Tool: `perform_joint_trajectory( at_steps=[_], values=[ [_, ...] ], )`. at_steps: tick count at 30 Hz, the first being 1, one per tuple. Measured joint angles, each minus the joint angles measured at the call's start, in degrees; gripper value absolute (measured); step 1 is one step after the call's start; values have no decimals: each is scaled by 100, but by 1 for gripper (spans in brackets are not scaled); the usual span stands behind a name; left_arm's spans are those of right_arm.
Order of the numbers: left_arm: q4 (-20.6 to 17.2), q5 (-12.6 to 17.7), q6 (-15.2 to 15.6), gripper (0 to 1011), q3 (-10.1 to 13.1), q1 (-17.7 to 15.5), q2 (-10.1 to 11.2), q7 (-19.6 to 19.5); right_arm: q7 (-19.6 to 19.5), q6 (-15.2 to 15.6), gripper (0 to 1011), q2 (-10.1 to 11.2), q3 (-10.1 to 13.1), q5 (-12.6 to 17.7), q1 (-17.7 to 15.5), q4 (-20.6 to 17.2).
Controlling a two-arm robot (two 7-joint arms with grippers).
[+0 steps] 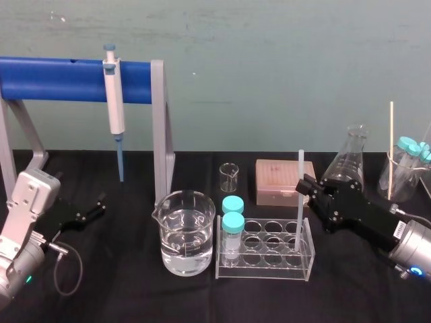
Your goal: Pick up the stirring rod with one hand, then place it down.
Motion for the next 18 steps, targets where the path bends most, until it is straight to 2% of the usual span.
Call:
perform_joint_trajectory(
  at_steps=[18],
  values=[
    [0, 0, 0, 1000, 0, 0, 0, 0, -90, -70, 66, -204, -85, -173, 85, 398]
  ],
)
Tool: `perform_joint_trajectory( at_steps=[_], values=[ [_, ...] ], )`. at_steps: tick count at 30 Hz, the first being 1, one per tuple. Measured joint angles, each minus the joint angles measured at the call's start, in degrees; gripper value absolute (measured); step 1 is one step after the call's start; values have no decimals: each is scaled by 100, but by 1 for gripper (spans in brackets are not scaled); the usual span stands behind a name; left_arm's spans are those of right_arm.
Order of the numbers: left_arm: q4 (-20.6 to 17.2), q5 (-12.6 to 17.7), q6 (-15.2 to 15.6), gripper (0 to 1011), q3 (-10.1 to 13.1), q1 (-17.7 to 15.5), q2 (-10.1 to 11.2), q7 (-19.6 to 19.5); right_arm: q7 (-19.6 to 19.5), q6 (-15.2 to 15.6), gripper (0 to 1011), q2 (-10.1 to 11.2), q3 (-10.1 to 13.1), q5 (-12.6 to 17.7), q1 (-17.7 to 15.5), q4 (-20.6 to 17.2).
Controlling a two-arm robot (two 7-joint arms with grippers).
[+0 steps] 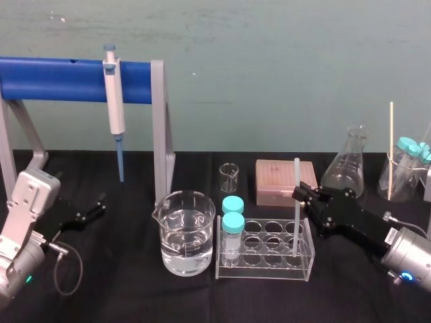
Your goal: Pick up the stirring rod with one hand, then place it down.
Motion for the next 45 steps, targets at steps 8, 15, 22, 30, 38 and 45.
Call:
perform_joint_trajectory(
  at_steps=[8, 15, 22, 30, 38, 45],
  values=[
    [0, 0, 0, 1000, 0, 0, 0, 0, -70, 18, 66, -33, -30, -118, -4, 102],
    [0, 0, 0, 1000, 0, 0, 0, 0, -94, 86, 66, -44, -45, -162, -23, 140],
    [0, 0, 0, 1000, 0, 0, 0, 0, -118, 113, 66, -72, -46, -170, -39, 146],
    [0, 0, 0, 1000, 0, 0, 0, 0, -179, 162, 66, -81, -67, -260, -31, 150],
    [0, 0, 0, 1000, 0, 0, 0, 0, -227, 176, 66, -83, -66, -300, -28, 140],
    [0, 0, 0, 1000, 0, 0, 0, 0, -223, 177, 66, -81, -63, -296, -27, 136]
  ],
)
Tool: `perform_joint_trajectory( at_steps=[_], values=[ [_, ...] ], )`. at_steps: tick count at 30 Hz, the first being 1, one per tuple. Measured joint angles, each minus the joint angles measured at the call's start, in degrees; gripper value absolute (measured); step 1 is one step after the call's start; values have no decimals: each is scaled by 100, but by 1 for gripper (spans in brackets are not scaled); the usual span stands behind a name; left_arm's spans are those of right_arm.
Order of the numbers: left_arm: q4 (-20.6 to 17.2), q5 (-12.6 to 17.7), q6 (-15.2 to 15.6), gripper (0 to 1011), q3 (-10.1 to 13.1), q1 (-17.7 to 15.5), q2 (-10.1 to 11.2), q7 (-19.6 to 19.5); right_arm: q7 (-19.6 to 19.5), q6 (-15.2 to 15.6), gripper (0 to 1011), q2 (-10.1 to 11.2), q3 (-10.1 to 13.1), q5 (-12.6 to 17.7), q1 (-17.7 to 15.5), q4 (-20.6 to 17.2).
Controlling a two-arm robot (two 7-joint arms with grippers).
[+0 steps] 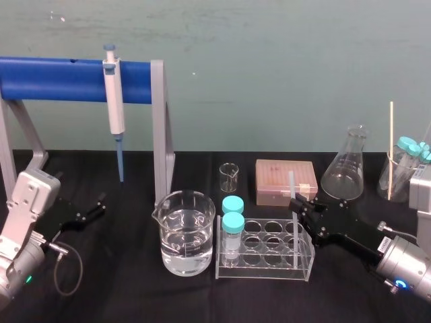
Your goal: Pick up the stirring rod with one hand, then place it down.
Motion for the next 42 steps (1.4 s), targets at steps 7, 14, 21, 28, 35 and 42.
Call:
perform_joint_trajectory(
  at_steps=[7, 14, 21, 28, 35, 42],
  values=[
    [0, 0, 0, 1000, 0, 0, 0, 0, 5, 0, 228, 3, 1, 4, 0, -1],
    [0, 0, 0, 1000, 0, 0, 0, 0, 13, 0, 451, 3, 1, 10, 0, -1],
    [0, 0, 0, 1000, 0, 0, 0, 0, 18, -2, 695, 4, 1, 15, 0, -1],
    [0, 0, 0, 1000, 0, 0, 0, 0, 21, -4, 880, 3, 1, 16, 0, -1],
    [0, 0, 0, 1000, 0, 0, 0, 0, -86, -33, 1002, -2, 57, -16, -14, -41],
    [0, 0, 0, 1000, 0, 0, 0, 0, -1580, 97, 1002, -203, 516, -487, -255, -418]
  ],
)
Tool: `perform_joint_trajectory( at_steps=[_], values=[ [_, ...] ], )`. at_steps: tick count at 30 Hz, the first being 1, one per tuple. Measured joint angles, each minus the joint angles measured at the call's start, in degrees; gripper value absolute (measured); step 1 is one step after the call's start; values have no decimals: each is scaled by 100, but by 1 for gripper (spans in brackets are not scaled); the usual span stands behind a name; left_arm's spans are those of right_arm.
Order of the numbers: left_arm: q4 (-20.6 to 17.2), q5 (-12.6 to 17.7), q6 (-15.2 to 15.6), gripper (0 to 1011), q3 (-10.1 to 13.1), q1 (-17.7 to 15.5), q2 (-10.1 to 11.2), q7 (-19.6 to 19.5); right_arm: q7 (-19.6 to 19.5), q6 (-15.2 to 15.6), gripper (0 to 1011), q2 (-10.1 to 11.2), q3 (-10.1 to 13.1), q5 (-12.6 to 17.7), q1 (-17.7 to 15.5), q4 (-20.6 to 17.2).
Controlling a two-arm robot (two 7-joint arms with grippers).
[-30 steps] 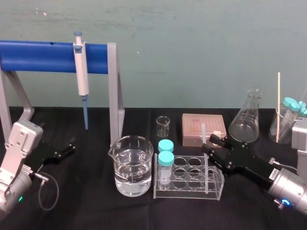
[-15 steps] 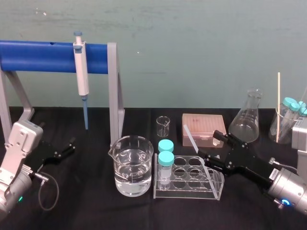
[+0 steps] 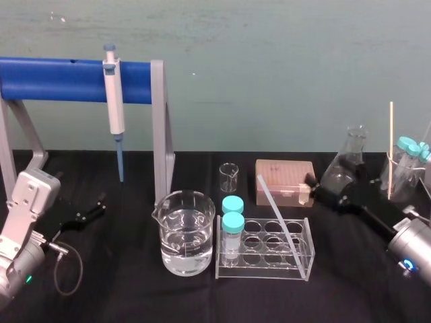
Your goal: Pick up the stirring rod with one hand, then place it down.
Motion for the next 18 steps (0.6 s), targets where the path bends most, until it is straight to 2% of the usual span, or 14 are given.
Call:
perform_joint_trajectory(
  at_steps=[4, 5, 7, 9, 10, 11, 14, 18],
  values=[
    [0, 0, 0, 1000, 0, 0, 0, 0, -791, 379, 1002, -151, 142, -245, -110, -97],
    [0, 0, 0, 1000, 0, 0, 0, 0, -1099, 611, 1002, -222, 180, -342, -147, -120],
    [0, 0, 0, 1000, 0, 0, 0, 0, -1435, 899, 1002, -311, 199, -463, -180, -124],
    [0, 0, 0, 1000, 0, 0, 0, 0, -1622, 1171, 1002, -383, 187, -547, -191, -74],
    [0, 0, 0, 1000, 0, 0, 0, 0, -1622, 1171, 1002, -383, 187, -547, -191, -74],
    [0, 0, 0, 1000, 0, 0, 0, 0, -1680, 1347, 1002, -422, 162, -588, -188, -25],
    [0, 0, 0, 1000, 0, 0, 0, 0, -1722, 1623, 1002, -494, 122, -635, -152, 106],
    [0, 0, 1, 1000, 0, 0, 0, 0, -1737, 1700, 1002, -514, 110, -650, -135, 149]
  ],
)
